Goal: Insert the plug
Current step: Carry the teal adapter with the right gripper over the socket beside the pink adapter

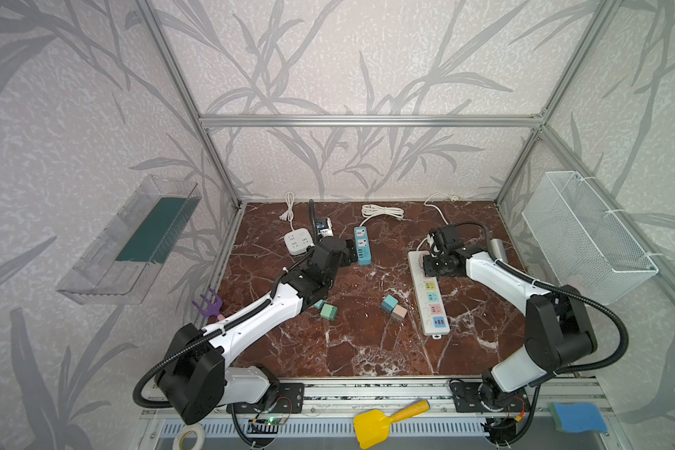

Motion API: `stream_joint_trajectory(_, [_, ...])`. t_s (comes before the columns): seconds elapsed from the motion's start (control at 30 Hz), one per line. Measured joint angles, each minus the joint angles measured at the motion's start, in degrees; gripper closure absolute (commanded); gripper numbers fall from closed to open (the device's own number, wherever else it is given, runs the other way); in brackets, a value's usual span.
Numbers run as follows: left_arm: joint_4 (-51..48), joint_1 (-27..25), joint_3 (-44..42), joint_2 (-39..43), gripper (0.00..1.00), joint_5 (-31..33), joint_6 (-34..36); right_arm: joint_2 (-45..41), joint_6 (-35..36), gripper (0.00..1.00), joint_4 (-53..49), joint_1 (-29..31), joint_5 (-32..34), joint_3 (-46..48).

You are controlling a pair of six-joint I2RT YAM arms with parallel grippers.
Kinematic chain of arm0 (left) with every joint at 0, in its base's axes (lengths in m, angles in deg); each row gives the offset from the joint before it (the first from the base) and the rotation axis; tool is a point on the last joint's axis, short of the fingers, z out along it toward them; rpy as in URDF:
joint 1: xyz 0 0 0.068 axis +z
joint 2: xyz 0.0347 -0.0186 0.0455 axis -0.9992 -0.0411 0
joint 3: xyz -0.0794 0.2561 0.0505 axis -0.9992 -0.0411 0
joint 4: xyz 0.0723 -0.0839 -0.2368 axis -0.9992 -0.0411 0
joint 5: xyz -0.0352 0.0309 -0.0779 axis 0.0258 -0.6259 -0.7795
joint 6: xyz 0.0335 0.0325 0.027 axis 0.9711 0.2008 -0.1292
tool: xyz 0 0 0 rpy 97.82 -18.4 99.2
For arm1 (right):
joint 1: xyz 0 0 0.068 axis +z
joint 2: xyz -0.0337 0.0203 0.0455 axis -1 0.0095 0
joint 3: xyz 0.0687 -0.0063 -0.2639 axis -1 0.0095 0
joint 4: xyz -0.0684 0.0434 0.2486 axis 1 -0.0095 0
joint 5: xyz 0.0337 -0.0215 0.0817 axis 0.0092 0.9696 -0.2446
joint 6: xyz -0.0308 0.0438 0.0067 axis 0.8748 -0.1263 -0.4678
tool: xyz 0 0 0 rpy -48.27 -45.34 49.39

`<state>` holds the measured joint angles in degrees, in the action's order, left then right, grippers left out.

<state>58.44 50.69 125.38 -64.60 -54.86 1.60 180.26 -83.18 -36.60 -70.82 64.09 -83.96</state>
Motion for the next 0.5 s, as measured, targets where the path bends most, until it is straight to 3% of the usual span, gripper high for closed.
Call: stream_joint_trajectory(0.5, [0.0, 0.4, 0.0, 0.0, 0.09, -0.9, -0.5, 0.3, -0.4, 1.0, 0.0, -0.1, -2.2, 0.0])
